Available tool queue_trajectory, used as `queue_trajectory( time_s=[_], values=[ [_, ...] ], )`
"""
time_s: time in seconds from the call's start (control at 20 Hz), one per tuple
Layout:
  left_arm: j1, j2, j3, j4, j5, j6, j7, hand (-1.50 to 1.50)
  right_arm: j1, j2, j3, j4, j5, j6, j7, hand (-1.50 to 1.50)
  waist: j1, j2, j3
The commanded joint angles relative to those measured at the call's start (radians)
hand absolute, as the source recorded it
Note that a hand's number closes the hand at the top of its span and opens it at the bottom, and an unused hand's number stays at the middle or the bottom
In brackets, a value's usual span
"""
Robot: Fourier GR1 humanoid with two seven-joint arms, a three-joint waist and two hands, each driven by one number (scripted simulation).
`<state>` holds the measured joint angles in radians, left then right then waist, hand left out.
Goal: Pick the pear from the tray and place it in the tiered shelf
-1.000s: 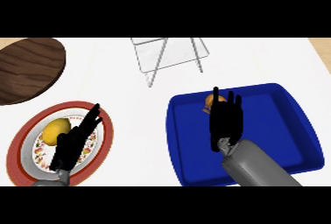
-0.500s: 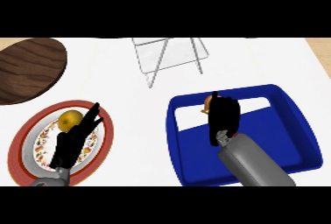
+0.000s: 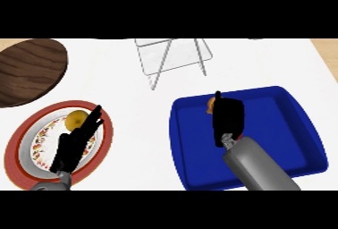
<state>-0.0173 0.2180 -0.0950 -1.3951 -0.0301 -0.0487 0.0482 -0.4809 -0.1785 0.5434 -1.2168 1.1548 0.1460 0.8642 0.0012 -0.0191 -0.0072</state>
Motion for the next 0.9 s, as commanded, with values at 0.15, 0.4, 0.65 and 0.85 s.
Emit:
queue_trajectory(
  time_s=[0.15, 0.4, 0.65, 0.85],
  values=[
    [0.006, 0.0, 0.027, 0.027, -0.024, 0.009, -0.013, 0.0, -0.011, -0.035, -0.104, -0.041, -0.053, 0.017, -0.14, 1.5, 0.001, 0.02, 0.007],
    [0.015, -0.024, 0.003, 0.019, -0.024, 0.006, -0.002, 0.0, 0.02, -0.069, -0.219, -0.188, -0.289, 0.158, -0.288, 1.5, -0.01, 0.017, 0.007],
    [0.02, -0.036, -0.004, -0.037, -0.049, 0.026, 0.05, 0.0, 0.045, -0.078, -0.283, -0.37, -0.295, 0.182, -0.233, 1.5, -0.008, 0.016, 0.007],
    [0.028, -0.01, 0.036, 0.029, -0.02, -0.014, -0.02, 0.0, -0.045, -0.157, -0.361, -0.497, -0.295, 0.255, -0.199, 1.5, -0.011, 0.015, 0.006]
  ],
)
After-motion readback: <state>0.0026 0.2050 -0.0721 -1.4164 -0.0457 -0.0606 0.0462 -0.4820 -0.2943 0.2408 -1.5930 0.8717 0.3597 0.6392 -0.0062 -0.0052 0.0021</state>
